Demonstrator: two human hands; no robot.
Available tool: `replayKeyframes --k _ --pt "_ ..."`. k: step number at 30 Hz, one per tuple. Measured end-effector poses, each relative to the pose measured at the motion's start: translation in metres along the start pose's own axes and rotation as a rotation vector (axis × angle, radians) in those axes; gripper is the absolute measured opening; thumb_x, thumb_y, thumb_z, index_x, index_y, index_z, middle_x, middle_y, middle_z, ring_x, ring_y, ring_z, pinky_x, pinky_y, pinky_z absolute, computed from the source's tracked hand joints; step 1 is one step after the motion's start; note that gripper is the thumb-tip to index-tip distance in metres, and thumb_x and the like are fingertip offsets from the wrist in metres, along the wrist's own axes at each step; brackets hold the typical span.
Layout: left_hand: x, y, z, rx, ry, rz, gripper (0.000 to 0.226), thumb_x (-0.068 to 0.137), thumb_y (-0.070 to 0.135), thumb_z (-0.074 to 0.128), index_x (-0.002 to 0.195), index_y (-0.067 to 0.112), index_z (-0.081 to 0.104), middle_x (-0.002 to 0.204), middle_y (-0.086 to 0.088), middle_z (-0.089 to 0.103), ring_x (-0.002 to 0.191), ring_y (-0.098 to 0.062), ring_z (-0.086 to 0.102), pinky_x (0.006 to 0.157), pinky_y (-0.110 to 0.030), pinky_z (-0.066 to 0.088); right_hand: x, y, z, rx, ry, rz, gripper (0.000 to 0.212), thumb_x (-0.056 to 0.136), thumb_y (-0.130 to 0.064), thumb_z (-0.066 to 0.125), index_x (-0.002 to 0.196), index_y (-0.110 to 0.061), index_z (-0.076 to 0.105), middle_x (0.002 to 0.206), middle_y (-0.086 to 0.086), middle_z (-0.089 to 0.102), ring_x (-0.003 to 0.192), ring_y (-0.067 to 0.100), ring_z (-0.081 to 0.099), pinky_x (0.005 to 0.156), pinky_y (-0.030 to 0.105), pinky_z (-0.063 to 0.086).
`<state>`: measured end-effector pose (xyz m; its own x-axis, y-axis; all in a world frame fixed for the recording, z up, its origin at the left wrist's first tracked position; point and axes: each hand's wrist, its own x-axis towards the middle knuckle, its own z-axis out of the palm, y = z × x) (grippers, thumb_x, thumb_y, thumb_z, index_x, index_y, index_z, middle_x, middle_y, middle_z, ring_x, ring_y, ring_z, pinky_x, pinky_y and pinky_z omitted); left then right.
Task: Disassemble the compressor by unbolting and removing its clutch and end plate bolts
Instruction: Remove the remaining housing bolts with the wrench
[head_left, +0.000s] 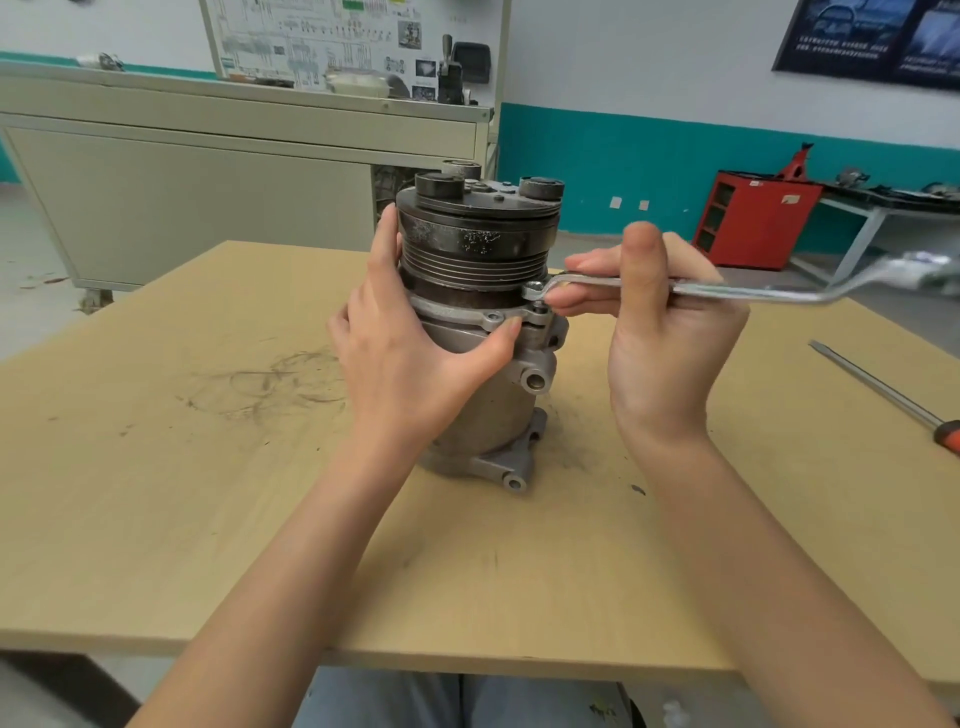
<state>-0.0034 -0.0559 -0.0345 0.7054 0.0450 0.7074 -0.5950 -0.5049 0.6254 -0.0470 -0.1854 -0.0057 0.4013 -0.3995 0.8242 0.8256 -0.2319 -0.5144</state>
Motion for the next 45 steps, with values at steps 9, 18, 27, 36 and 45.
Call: replayKeyframes --k 9,18,27,36,45 --pt "0.0 -0.002 0.001 0.008 -0.001 0.003 0.111 0.059 0.071 0.052 0.151 0.019 0.02 0.142 0.005 0.048 0.128 -0.019 0.048 0.102 -0.035 0.025 -0.003 0.01 -0.004 -0.041 0.02 -0.018 0.029 0.094 -0.036 0.052 0.071 -0.022 0.062 0.063 -0.008 0.068 0.054 0.018 0.069 0.051 0.03 0.054" --pt "0.0 -0.002 0.002 -0.011 0.005 -0.008 0.11 0.059 0.07 0.054 0.151 0.021 0.02 0.141 0.006 0.048 0.128 -0.017 0.047 0.103 -0.034 0.024 0.029 0.028 -0.014 0.571 0.065 0.838 0.059 0.098 -0.036 0.046 0.046 -0.016 0.064 0.069 0.003 0.071 0.045 0.003 0.06 0.043 0.011 0.047" --pt "0.0 -0.002 0.001 0.002 0.014 0.006 0.11 0.059 0.071 0.052 0.151 0.019 0.021 0.14 0.006 0.049 0.126 -0.019 0.049 0.102 -0.036 0.026 0.008 -0.001 -0.007 0.149 0.043 0.337 0.047 0.095 -0.034 0.043 0.057 -0.018 0.067 0.068 0.006 0.072 0.053 0.017 0.068 0.052 0.021 0.052" --pt "0.0 -0.002 0.002 0.005 0.012 0.01 0.109 0.059 0.069 0.053 0.151 0.02 0.021 0.141 0.005 0.049 0.127 -0.018 0.048 0.103 -0.035 0.025 -0.005 0.007 -0.006 0.144 0.026 0.215 0.041 0.097 -0.028 0.044 0.061 -0.017 0.062 0.067 0.002 0.07 0.054 0.021 0.068 0.052 0.025 0.053" --pt "0.0 -0.001 0.002 -0.001 0.03 0.008 0.108 0.06 0.068 0.053 0.151 0.018 0.023 0.139 0.004 0.05 0.126 -0.018 0.049 0.104 -0.037 0.026 0.037 0.021 -0.015 0.621 -0.016 0.866 0.053 0.102 -0.04 0.03 0.062 -0.011 0.049 0.06 0.005 0.06 0.045 0.012 0.054 0.043 0.017 0.045"
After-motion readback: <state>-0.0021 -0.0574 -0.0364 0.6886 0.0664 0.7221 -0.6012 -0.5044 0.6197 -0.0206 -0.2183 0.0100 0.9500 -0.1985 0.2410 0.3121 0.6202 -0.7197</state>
